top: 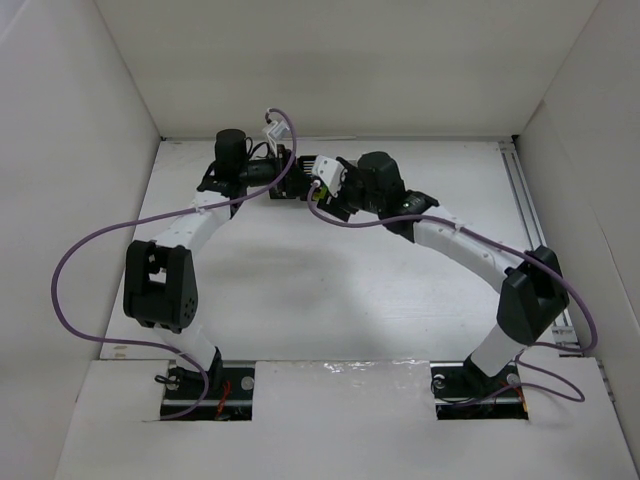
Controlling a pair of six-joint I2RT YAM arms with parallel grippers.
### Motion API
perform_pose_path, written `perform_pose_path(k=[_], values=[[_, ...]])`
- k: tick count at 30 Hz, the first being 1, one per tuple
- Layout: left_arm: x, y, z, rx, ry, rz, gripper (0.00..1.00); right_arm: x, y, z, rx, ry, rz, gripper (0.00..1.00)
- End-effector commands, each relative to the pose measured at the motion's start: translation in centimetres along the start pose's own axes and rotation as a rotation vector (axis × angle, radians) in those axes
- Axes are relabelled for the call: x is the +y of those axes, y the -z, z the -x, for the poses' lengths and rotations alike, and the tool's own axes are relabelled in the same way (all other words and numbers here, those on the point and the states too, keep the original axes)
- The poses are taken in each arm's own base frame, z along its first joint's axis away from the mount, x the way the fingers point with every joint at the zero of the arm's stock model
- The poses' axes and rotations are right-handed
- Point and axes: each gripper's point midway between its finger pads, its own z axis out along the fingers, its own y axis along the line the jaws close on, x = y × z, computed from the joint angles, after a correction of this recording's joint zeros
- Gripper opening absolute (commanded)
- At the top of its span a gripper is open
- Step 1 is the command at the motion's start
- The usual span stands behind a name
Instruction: Sort the legos into containers by color
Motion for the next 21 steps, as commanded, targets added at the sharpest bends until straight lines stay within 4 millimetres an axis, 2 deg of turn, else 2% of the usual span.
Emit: perform_pose_path(k=[1, 2, 3, 5, 6, 7, 8, 9, 11, 16, 17, 18, 19, 20, 21], values=[[-2.8, 0.5, 2.4, -0.036, -0.125, -0.078, 0.05, -1.8, -0.2, 0.3, -0.016, 0.009, -0.100, 0.00], [-2.7, 0.4, 2.1, -0.036, -0.126, -0.078, 0.04, -2.1, -0.1, -0.8, 0.007, -0.008, -0.110, 0.00], [-2.3, 0.8, 2.3, -0.042, -0.125, -0.069, 0.03, -1.8, 0.2, -1.1, 0.013, -0.009, -0.107, 0.00], [-2.0, 1.2, 2.6, -0.059, -0.136, -0.049, 0.01, -2.8, 1.1, -1.9, 0.022, -0.017, -0.139, 0.00], [-1.8, 1.9, 3.1, -0.071, -0.132, -0.036, 0.01, -2.1, 1.2, -2.7, 0.037, -0.019, -0.129, 0.00], [-1.4, 2.3, 3.3, -0.079, -0.130, -0.023, 0.00, -2.7, 2.0, -2.9, 0.039, -0.013, -0.143, 0.00], [-1.0, 2.6, 3.5, -0.088, -0.129, -0.005, 0.00, -2.4, 2.3, -3.1, 0.042, -0.013, -0.141, 0.00], [-1.0, 2.6, 3.5, -0.088, -0.129, -0.005, 0.00, -2.2, 2.5, -4.2, 0.062, -0.020, -0.139, 0.00], [-0.4, 3.3, 4.4, -0.110, -0.143, 0.021, 0.00, -2.4, 3.4, -4.7, 0.067, -0.015, -0.150, 0.00], [0.5, 3.4, 5.7, -0.149, -0.155, 0.086, 0.00, -4.0, 5.0, -8.1, 0.123, -0.075, -0.196, 0.00], [1.0, 3.3, 6.8, -0.168, -0.177, 0.118, 0.00, -4.4, 5.5, -7.9, 0.116, -0.107, -0.214, 0.00], [1.8, 2.2, 5.7, -0.126, -0.142, 0.151, 0.00, -4.7, 5.6, -8.3, 0.119, -0.129, -0.225, 0.00], [3.6, 1.8, 6.1, -0.126, -0.153, 0.261, 0.02, -4.9, 6.1, -8.7, 0.123, -0.151, -0.214, 0.00], [3.8, 1.4, 8.0, -0.122, -0.263, 0.305, 0.02, -5.4, 6.3, -8.6, 0.122, -0.163, -0.225, 0.00], [5.2, 0.6, 7.5, -0.095, -0.254, 0.343, 0.03, -5.6, 6.3, -7.9, 0.104, -0.176, -0.226, 0.00]])
